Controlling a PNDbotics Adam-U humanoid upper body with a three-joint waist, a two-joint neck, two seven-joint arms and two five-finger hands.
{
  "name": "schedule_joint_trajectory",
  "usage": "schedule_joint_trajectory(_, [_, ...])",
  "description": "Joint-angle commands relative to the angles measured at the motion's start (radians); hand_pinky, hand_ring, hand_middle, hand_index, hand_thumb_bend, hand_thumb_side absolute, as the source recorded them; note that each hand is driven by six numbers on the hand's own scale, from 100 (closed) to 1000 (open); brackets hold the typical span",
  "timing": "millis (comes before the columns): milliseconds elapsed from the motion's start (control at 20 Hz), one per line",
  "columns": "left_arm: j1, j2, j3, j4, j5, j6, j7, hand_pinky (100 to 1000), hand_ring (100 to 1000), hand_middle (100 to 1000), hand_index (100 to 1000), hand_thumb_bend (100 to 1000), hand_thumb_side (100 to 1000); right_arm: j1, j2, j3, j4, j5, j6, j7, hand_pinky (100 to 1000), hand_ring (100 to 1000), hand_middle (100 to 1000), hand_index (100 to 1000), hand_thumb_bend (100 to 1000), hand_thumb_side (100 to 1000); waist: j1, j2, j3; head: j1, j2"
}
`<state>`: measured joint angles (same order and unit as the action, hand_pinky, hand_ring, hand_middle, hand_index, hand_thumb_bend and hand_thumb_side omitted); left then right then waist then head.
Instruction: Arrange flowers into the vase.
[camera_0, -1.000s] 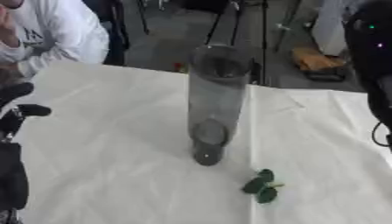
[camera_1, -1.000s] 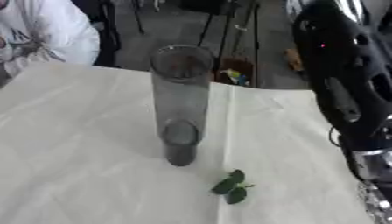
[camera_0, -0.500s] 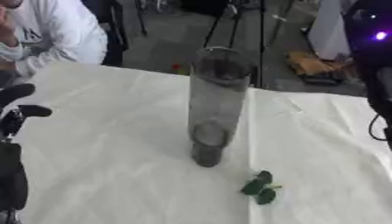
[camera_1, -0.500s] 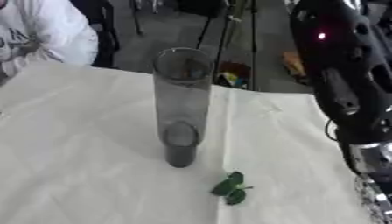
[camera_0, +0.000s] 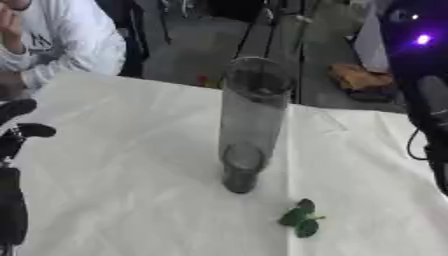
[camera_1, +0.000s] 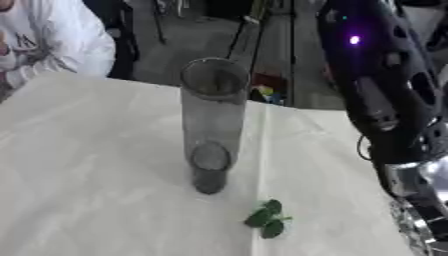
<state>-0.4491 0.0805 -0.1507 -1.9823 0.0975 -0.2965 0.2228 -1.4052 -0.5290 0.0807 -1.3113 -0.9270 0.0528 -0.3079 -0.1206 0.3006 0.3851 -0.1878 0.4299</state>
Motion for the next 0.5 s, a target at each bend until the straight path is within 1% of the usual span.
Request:
schedule_joint_trajectory(50, [-0.014, 0.014, -0.005, -0.018, 0.002, -0.001, -0.004, 537, 684, 701, 912, 392, 1000, -0.034, -0.004, -0.006, -0.026, -0.023, 0.005, -0.004, 100, 100, 100, 100, 176, 659, 0.006, -0.021, 0.004, -0.004, -0.011])
schedule_joint_trajectory(250, [-0.014, 0.012, -0.005, -0.018, 0.003, 0.001, -0.005, 537, 684, 701, 913, 394, 1000, -0.035, 0.003, -0.001, -0.035, -0.046, 0.022, -0.012, 100, 100, 100, 100, 177, 664, 0.001, -0.023, 0.010, -0.006, -0.013])
schedule_joint_trajectory(500, [-0.016, 0.013, -0.005, -0.018, 0.002, 0.000, -0.004, 537, 684, 701, 913, 396, 1000, 0.018, -0.068, 0.004, -0.095, -0.112, 0.044, -0.015, 100, 100, 100, 100, 176, 671, -0.006, -0.023, 0.009, 0.003, -0.012])
